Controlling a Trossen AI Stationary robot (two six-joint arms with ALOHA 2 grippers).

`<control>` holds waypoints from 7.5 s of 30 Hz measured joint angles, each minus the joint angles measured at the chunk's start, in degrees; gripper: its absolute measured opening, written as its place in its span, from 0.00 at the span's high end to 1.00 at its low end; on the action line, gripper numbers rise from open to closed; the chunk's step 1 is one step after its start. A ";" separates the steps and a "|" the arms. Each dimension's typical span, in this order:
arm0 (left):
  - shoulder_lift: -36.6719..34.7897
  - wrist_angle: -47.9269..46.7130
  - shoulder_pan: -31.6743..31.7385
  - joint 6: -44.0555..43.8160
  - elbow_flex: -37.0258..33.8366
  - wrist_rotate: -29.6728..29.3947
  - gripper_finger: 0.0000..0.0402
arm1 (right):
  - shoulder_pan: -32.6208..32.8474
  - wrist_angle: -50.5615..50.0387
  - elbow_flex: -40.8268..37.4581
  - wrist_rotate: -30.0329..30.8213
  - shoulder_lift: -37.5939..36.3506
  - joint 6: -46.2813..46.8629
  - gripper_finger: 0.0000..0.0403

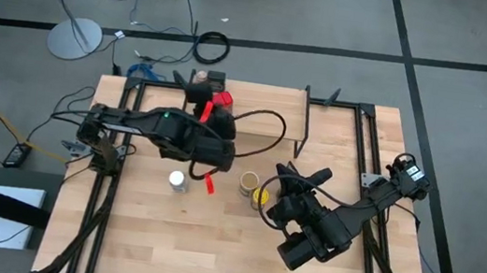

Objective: Shelf spices
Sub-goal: Put the red seasoning can on the shelf

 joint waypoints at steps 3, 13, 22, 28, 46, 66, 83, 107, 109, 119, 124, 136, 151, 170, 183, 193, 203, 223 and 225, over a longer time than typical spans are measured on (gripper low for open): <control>0.10 0.00 0.00 -6.24 -2.14 0.19 0.99 | 0.37 0.01 0.00 0.22 0.00 -0.02 0.99; 0.13 0.37 0.41 -33.30 -19.91 -8.55 1.00 | 2.34 0.01 0.00 1.68 0.00 -1.07 0.99; -3.09 2.10 -4.64 -59.15 -29.62 -16.54 1.00 | 2.36 0.01 0.00 1.70 0.00 -1.07 0.99; -6.22 10.76 -12.48 -50.70 -29.93 -15.99 1.00 | 2.11 0.01 0.00 1.70 0.00 -1.07 1.00; -10.92 87.80 -22.17 31.58 -31.06 12.84 1.00 | 2.25 0.00 0.00 1.68 0.00 -1.03 0.99; -45.62 68.77 1.49 11.24 -57.82 21.55 1.00 | 3.39 0.00 0.00 1.68 -1.14 -0.85 1.00; -46.67 97.54 9.94 -1.16 -90.34 20.23 1.00 | 1.30 0.15 0.00 1.68 -1.14 -0.85 1.00; -34.83 108.57 24.94 3.32 -90.42 30.88 1.00 | 1.18 0.24 0.00 1.66 -1.14 -0.85 1.00; -34.42 110.30 25.74 3.45 -90.42 31.99 1.00 | 1.18 0.24 0.00 1.66 -1.14 -0.85 1.00; -34.08 113.32 30.56 5.53 -90.38 36.54 1.00 | 1.18 0.21 0.00 1.66 -1.14 -0.85 1.00; -34.08 115.25 32.94 6.45 -90.38 41.14 1.00 | 1.16 0.22 0.00 1.66 -1.11 -0.85 1.00; -33.39 119.45 36.24 6.20 -90.36 47.73 1.00 | 1.01 0.20 0.00 1.66 -1.11 -0.87 1.00; -28.86 124.97 37.44 5.05 -90.33 52.39 1.00 | 0.57 0.19 0.00 1.64 -1.11 -0.88 1.00; -30.67 128.63 33.62 8.61 -90.33 54.62 1.00 | 0.53 0.01 0.00 1.40 -1.11 -1.03 1.00; -24.46 124.83 30.87 8.45 -90.36 57.10 1.00 | 0.55 0.00 0.00 0.98 -1.10 -0.69 1.00; -18.29 129.63 30.99 7.87 -89.06 50.95 1.00 | 0.24 0.00 0.00 0.98 -1.10 -0.68 1.00; -17.09 129.12 32.25 7.84 -84.90 47.38 1.00 | 0.24 0.00 0.00 0.96 -1.09 -0.72 1.00; -17.07 127.66 35.25 7.28 -83.73 50.09 1.00 | 0.22 0.00 0.00 0.93 -1.09 -0.90 1.00; -17.07 127.73 34.74 6.64 -83.73 51.16 1.00 | 0.11 0.00 0.00 0.94 -1.09 -0.92 1.00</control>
